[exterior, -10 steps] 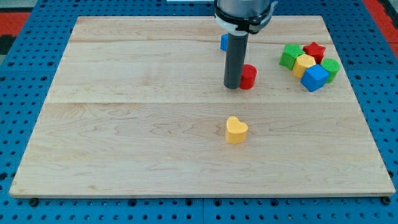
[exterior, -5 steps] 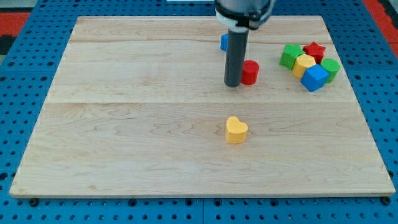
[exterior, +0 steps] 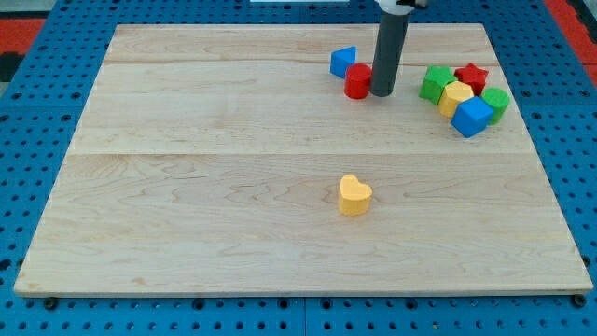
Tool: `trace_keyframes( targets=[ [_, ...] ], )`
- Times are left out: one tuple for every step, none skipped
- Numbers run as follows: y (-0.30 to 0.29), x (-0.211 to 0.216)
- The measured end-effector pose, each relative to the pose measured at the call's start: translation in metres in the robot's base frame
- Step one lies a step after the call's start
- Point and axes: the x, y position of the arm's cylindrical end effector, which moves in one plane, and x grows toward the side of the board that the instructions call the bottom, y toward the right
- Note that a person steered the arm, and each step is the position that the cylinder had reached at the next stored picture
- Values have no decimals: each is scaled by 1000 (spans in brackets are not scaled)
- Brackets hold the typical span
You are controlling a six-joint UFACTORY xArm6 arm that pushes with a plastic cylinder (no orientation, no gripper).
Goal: Push the red circle into the triangle
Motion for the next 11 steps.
trace_keyframes(
  targets=[
    [-4, -21],
    [-2, -16],
    [-2, 14],
    [-12, 26],
    [-22, 17],
    [-29, -1],
    [-32, -23],
    [-32, -44],
    [-32, -49],
    [-31, -42],
    [-31, 13]
  ],
)
